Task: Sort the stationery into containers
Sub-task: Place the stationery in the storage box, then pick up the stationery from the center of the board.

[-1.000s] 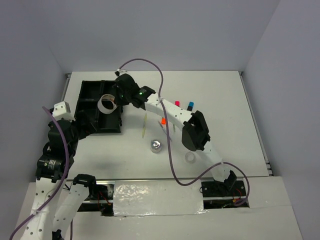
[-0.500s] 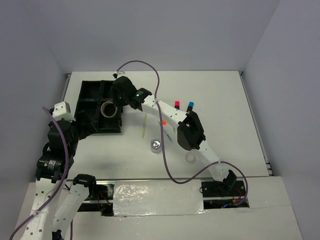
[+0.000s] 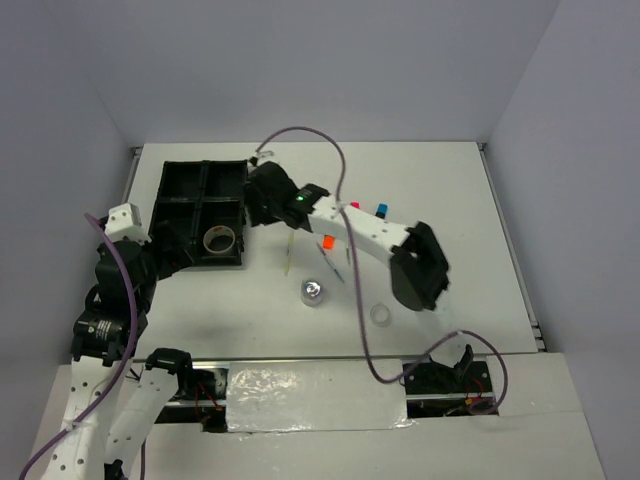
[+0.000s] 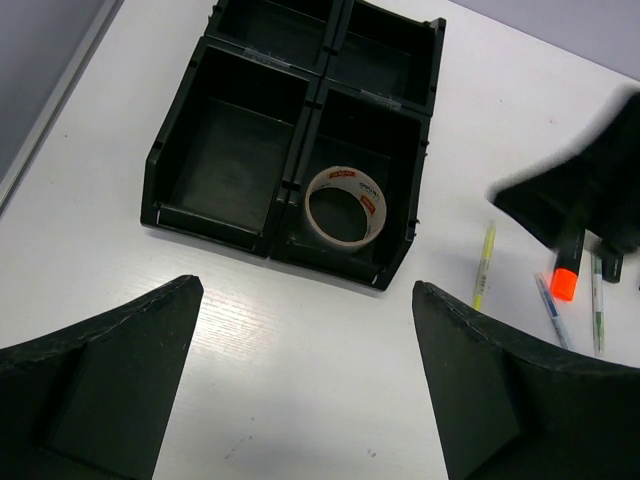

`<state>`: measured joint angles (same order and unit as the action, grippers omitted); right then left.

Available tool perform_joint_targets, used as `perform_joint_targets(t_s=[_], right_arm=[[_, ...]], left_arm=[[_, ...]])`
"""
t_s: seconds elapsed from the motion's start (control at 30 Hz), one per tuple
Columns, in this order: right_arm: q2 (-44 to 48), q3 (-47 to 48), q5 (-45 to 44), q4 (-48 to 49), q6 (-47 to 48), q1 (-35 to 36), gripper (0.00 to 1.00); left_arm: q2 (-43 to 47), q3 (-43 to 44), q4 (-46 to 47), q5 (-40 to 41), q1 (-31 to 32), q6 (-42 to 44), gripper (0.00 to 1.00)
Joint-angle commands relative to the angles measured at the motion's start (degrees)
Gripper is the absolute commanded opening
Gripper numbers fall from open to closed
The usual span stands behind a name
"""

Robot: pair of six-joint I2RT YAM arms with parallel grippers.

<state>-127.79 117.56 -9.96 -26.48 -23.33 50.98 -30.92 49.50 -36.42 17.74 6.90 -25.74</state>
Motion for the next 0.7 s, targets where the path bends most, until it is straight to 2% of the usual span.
perform_joint_targets(t_s=[0.0,0.1,0.2,0.23,0.3,0.37,0.43,0.5,0.53,0.57,0.6,0.63,0.67], right_arm=[[23.1,-16.4,-6.9,4.3,-0.3,-0.1,0.58],[34.6,-29.6,-12.1,-2.8,-2.7,-1.1,0.60],[43.6,-44.2,-16.9,-4.8,-5.8,-1.2,0.67],[49.4,-47.6,-17.7,-5.7,-6.8,-1.5,0.69],[55.0,-56.2,-19.8,-9.4,-10.1,-2.7,0.71],[63.2,-62.3,-22.1,-12.8,-14.5,-3.9,0.74],[71.7,-66.1,-24.0,-17.6,-17.3,-4.8,0.75],[77.0,-66.4,-28.4,-25.6,-22.2,-5.5,0.75],[82.1,-65.7,-29.6,-27.7,-23.2,-5.4,0.75],[84.7,-65.1,-30.6,-29.7,-23.9,-5.5,0.76],[89.5,-63.5,-31.8,-32.1,-24.4,-5.5,0.78],[89.6,-62.8,-31.8,-32.6,-23.8,-5.5,0.81],[93.5,-62.2,-31.4,-33.1,-23.1,-5.4,0.83]], left_arm=[[0.5,1.0,1.7,-0.1,0.0,0.2,0.99],[0.2,0.9,2.0,-1.0,0.3,0.4,0.99],[-0.3,0.8,2.7,-2.3,0.4,0.9,0.99],[-0.5,0.4,3.2,-4.7,0.5,1.3,0.99],[-2.2,0.3,4.4,-8.1,0.6,1.8,0.99],[-6.9,1.6,3.4,-12.0,0.9,-0.8,0.99],[-12.6,2.7,3.6,-13.4,4.2,-4.6,0.99],[-15.6,3.3,6.7,-9.9,14.6,-7.7,0.99],[-19.1,4.0,7.1,-3.0,19.3,-11.1,0.99],[-21.4,5.2,7.4,1.0,29.6,-12.7,0.99],[-25.9,7.5,8.1,7.9,34.7,-15.6,0.99],[-28.4,8.7,8.6,10.7,39.0,-16.7,0.99],[-31.1,10.0,9.3,12.4,46.6,-17.3,0.99]])
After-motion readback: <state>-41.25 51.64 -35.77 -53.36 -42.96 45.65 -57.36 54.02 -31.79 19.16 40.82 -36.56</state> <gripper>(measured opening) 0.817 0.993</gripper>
